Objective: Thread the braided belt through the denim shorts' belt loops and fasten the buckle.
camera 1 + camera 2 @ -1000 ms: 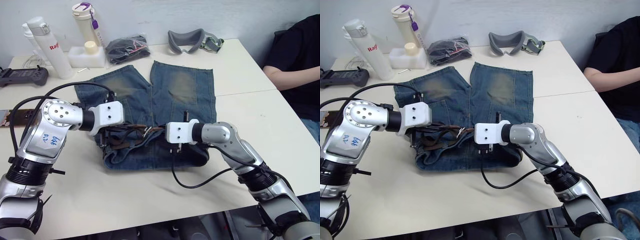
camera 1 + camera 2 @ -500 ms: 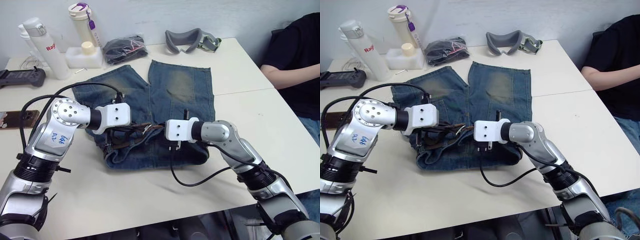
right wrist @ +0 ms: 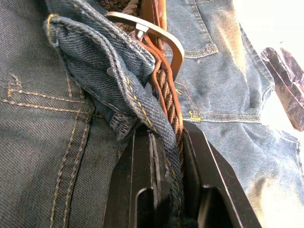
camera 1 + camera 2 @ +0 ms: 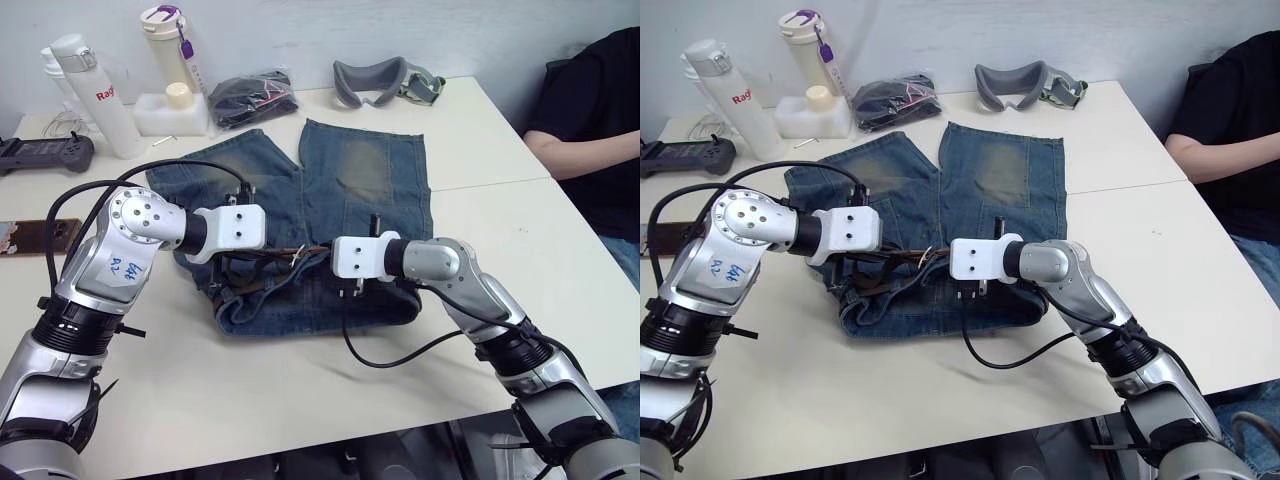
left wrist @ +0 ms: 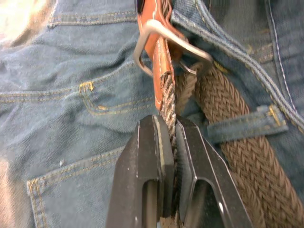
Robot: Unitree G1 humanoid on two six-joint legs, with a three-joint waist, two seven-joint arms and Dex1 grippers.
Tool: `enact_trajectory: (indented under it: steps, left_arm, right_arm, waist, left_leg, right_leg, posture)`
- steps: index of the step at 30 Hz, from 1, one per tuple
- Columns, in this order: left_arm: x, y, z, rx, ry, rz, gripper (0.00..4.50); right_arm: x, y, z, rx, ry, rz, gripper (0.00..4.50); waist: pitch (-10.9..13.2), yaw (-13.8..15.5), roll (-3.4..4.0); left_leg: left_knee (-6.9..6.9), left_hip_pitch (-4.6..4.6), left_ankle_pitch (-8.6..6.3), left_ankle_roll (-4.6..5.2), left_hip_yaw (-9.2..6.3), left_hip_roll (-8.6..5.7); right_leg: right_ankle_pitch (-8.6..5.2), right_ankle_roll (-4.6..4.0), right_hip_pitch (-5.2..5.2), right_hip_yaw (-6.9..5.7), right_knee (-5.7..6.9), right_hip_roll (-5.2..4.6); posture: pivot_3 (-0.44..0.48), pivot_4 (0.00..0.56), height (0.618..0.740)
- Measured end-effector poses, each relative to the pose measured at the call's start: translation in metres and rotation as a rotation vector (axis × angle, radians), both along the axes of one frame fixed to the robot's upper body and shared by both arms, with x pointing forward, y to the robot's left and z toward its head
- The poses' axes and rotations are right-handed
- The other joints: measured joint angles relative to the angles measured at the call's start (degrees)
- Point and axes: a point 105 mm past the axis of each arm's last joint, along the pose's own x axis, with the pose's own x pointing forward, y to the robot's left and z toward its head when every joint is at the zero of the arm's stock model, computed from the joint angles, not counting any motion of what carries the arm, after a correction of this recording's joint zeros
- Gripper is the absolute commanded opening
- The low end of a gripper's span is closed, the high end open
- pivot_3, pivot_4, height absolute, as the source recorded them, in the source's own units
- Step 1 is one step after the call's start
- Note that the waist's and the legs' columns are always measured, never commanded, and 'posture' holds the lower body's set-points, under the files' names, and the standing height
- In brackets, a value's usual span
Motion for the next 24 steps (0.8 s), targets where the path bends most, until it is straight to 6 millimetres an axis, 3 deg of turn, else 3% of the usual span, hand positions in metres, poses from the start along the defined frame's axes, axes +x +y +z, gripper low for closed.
enact_trajectory:
  steps: [6,14,16,17,22,24]
  left_arm:
    - [0.0,-0.029,-0.004,-0.139,0.086,0.073,0.0]
    - [-0.005,-0.039,-0.008,-0.18,0.154,0.14,0.0]
    - [-0.006,-0.043,-0.011,-0.176,0.163,0.136,0.0]
    - [-0.007,-0.045,-0.012,-0.175,0.169,0.132,0.0]
    - [-0.013,-0.057,-0.012,-0.187,0.168,0.095,0.0]
    - [-0.017,-0.063,-0.014,-0.19,0.179,0.073,0.0]
  right_arm:
    - [-0.002,0.001,0.003,0.003,-0.003,0.011,0.08]
    - [-0.005,-0.003,0.001,0.009,0.041,0.009,0.08]
    - [-0.007,-0.007,-0.003,0.04,0.119,-0.009,1.09]
    - [-0.008,-0.009,-0.004,0.053,0.152,-0.016,1.25]
    - [-0.016,-0.018,0.0,0.088,0.255,-0.015,3.49]
    - [-0.014,-0.032,0.004,0.076,0.271,-0.035,3.49]
  waist:
    - [0.0,0.06,0.0]
    - [0.0,-0.02,0.0]
    - [0.0,0.09,0.0]
    - [0.0,0.19,0.0]
    - [0.0,0.43,0.0]
    - [0.0,0.59,0.0]
  left_leg:
    - [0.02,-0.01,0.0,0.0,-0.02,0.0]
    - [0.01,0.01,0.01,-0.01,-0.04,0.03]
    - [0.02,0.01,0.01,-0.01,-0.04,0.01]
    - [0.02,0.0,0.01,-0.01,-0.05,-0.01]
    - [0.06,0.0,0.0,-0.01,-0.07,-0.03]
    - [0.04,0.0,0.0,0.0,-0.07,-0.05]
  right_leg:
    - [0.0,0.01,0.0,0.01,0.02,0.0]
    - [-0.01,0.0,0.0,0.03,0.05,0.02]
    - [-0.01,0.0,0.0,0.04,0.05,0.01]
    - [0.0,0.0,0.01,0.03,0.05,0.0]
    - [0.0,0.01,0.01,0.03,0.06,-0.01]
    - [0.0,0.01,0.01,0.03,0.05,-0.02]
  posture:
    - [0.0,0.15,0.739]
    - [0.0,0.15,0.739]
    - [0.0,0.15,0.739]
    - [0.0,0.15,0.739]
    - [0.0,0.15,0.739]
    - [0.0,0.15,0.739]
